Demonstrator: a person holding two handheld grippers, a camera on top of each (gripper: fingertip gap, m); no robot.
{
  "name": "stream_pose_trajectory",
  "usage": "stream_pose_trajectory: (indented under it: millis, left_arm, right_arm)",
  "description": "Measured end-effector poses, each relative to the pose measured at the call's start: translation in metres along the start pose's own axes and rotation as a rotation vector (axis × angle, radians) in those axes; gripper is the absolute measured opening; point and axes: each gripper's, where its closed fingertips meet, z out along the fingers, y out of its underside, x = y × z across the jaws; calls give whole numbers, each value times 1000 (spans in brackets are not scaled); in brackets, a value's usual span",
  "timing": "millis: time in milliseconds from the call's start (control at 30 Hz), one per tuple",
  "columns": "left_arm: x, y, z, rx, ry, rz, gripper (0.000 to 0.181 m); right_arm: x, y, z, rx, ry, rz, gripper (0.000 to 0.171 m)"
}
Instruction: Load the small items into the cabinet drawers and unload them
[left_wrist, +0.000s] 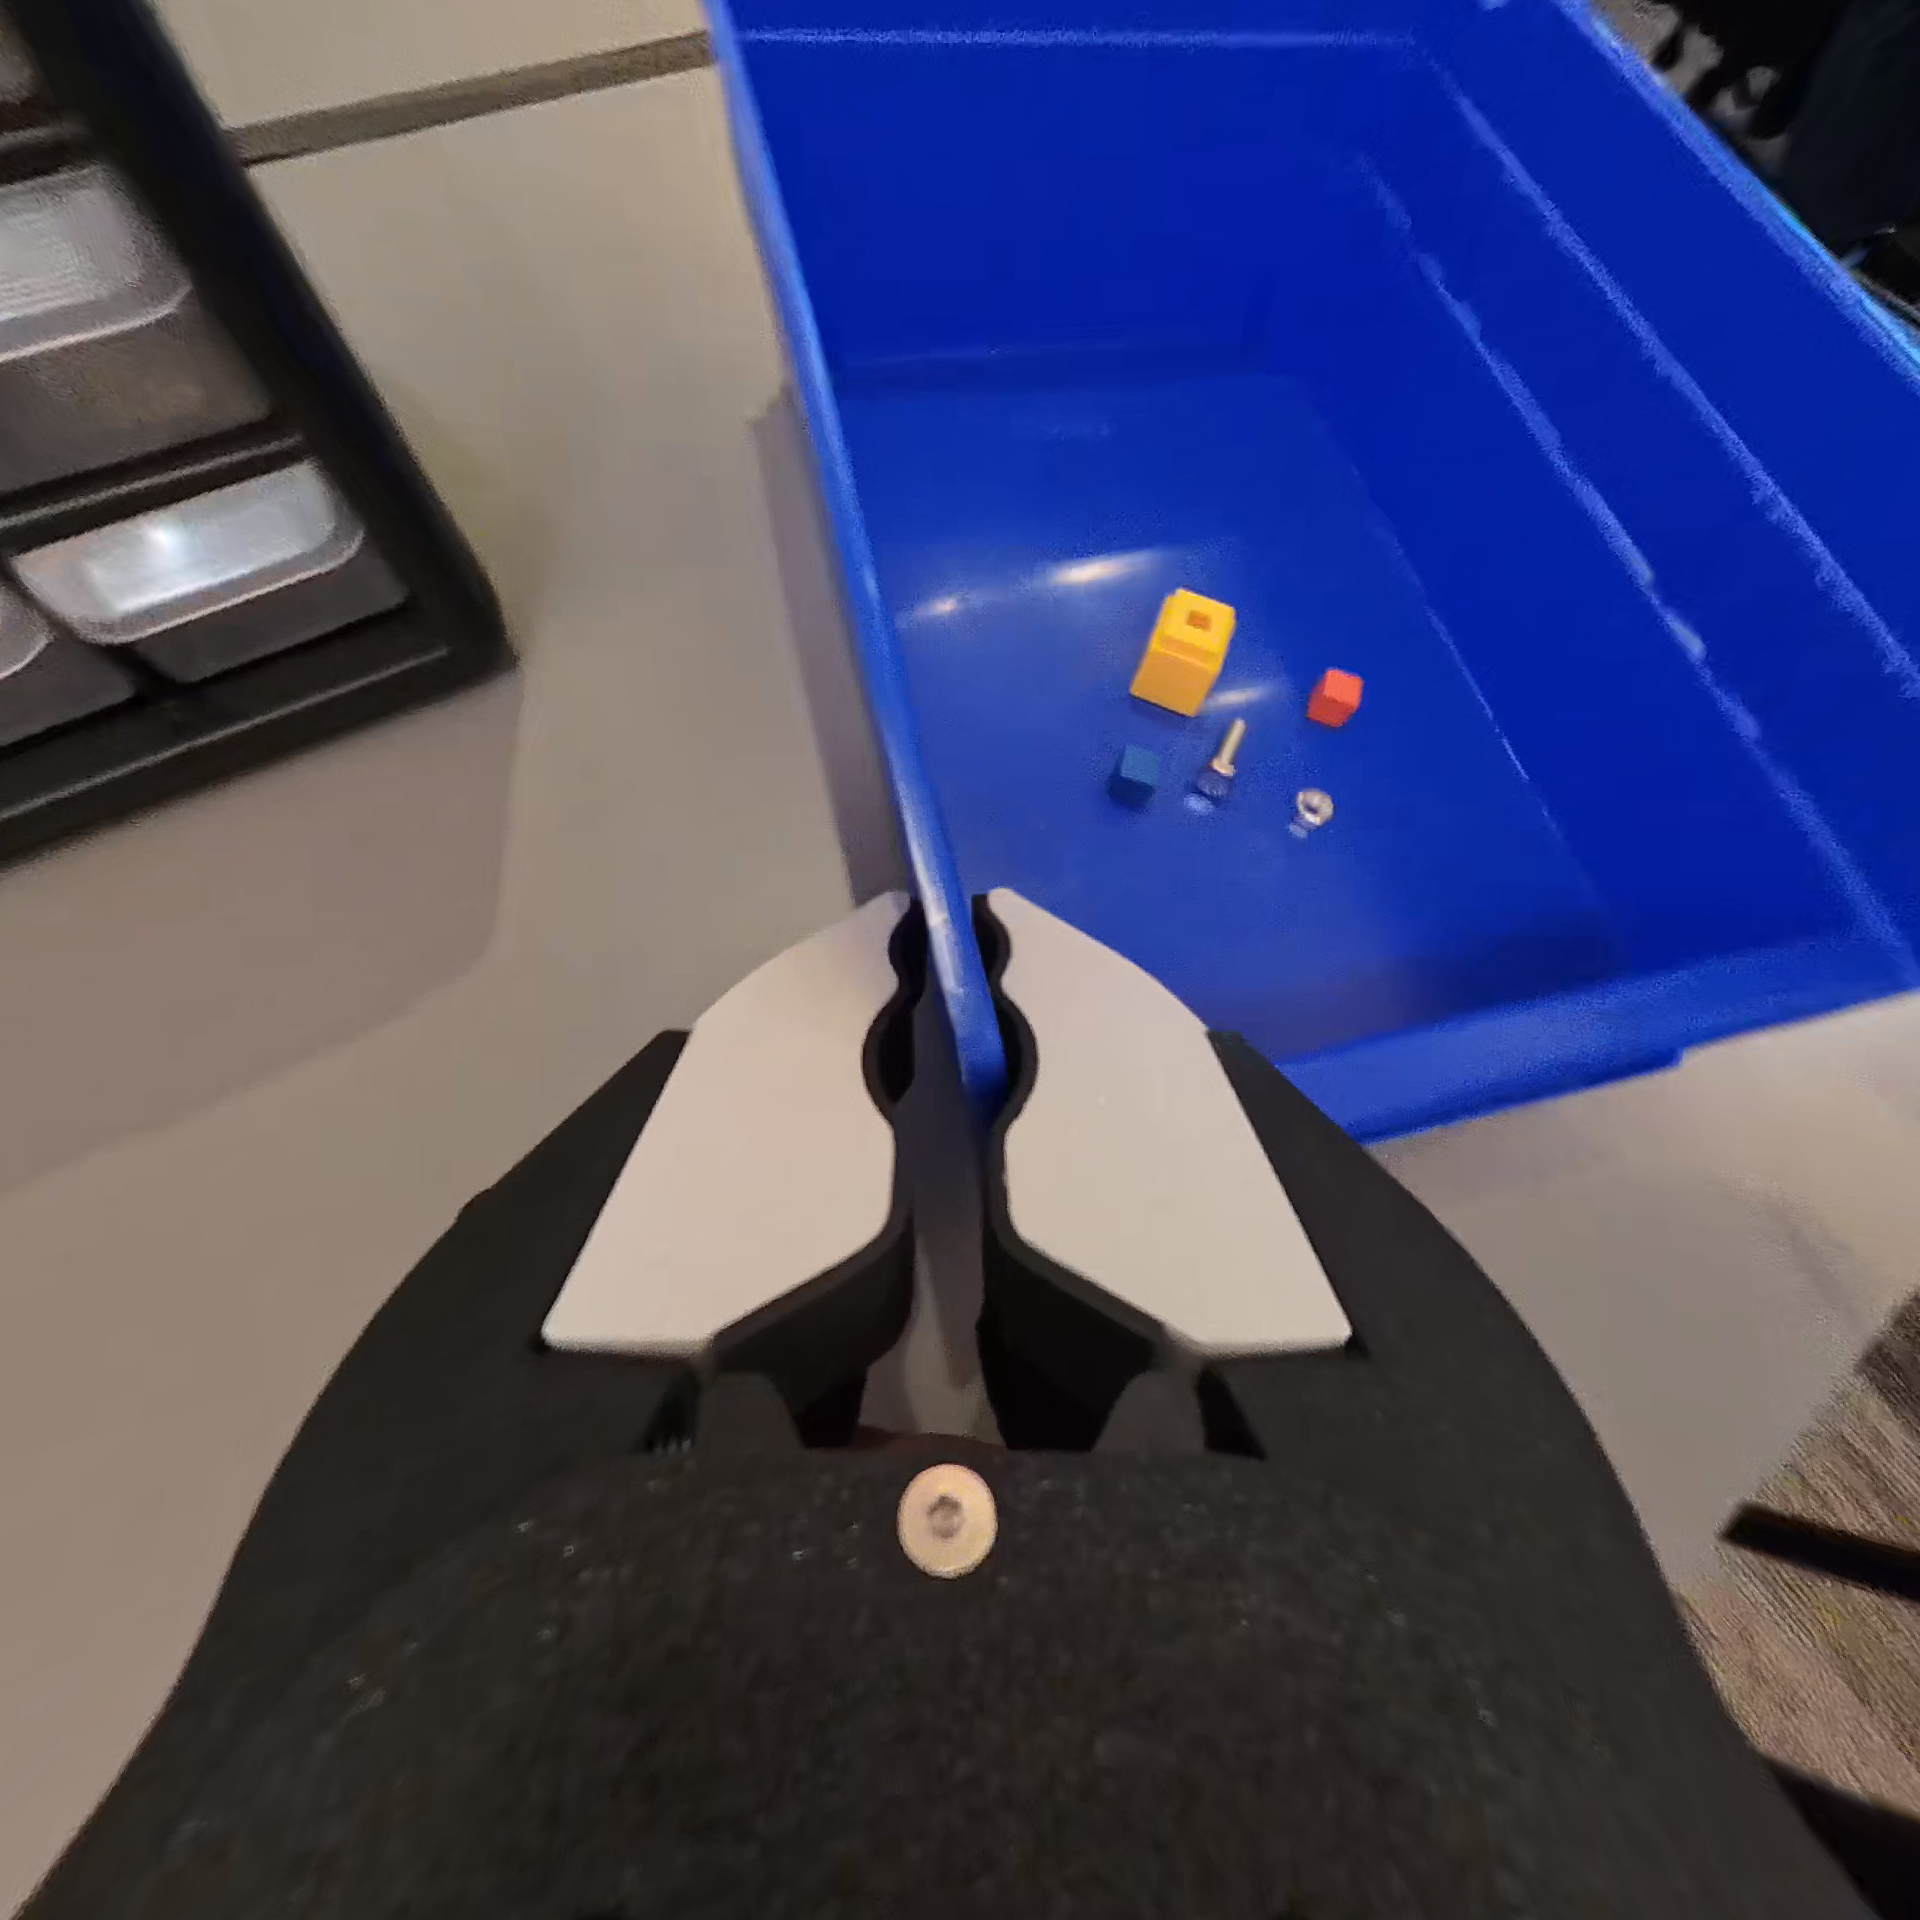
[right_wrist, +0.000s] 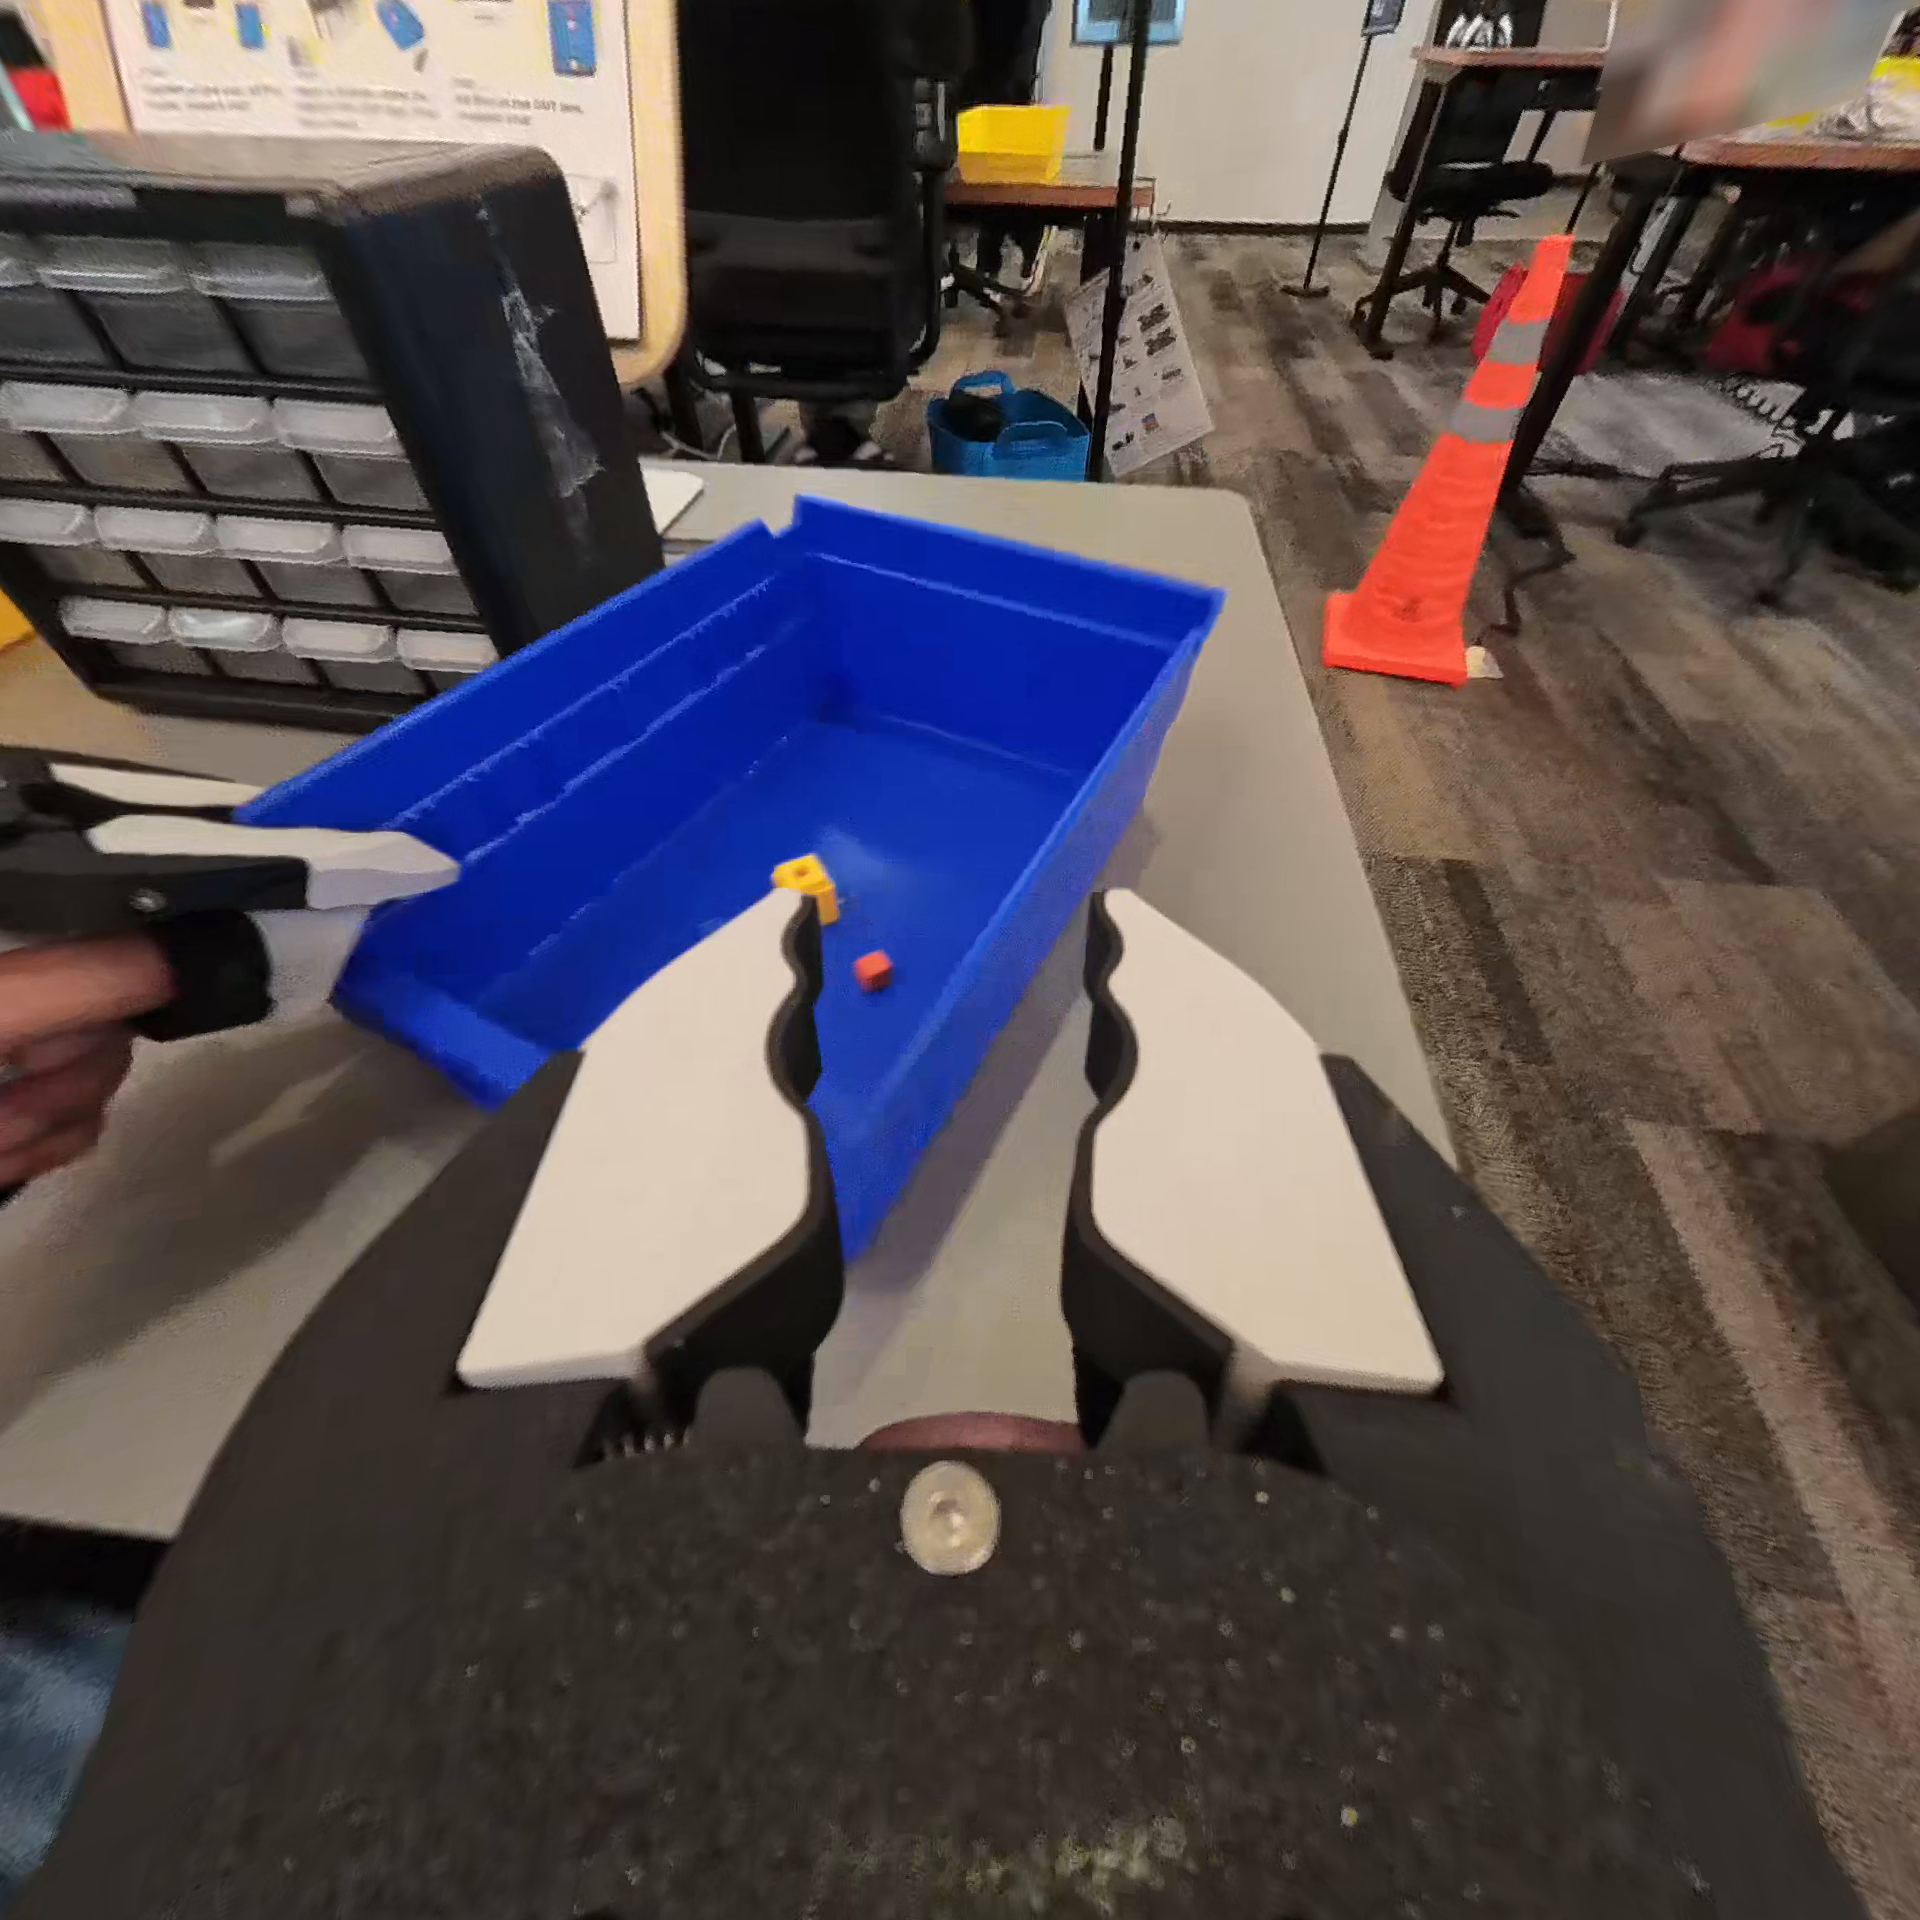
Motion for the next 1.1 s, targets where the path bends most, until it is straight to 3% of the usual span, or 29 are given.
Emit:
stream_pose_trajectory:
  millis: [367,700,900,967,1033,1100]
  left_arm:
    - [-63,39,-111,-15,318,36,6]
    - [-166,96,-170,1,260,-134,6]
    - [-211,111,-193,41,191,-221,7]
    - [-214,113,-197,57,213,-250,10]
    - [-220,112,-210,96,216,-315,34]
    - [-236,107,-240,198,201,-352,42]
  right_arm:
    - [-1,1,-11,2,-42,58,43]
    - [-33,23,10,-76,-112,27,43]
    - [-51,36,19,-117,-139,-25,44]
    - [-54,40,21,-128,-142,-44,44]
    - [-56,43,22,-133,-146,-48,44]
    - [-57,44,21,-137,-153,-44,44]
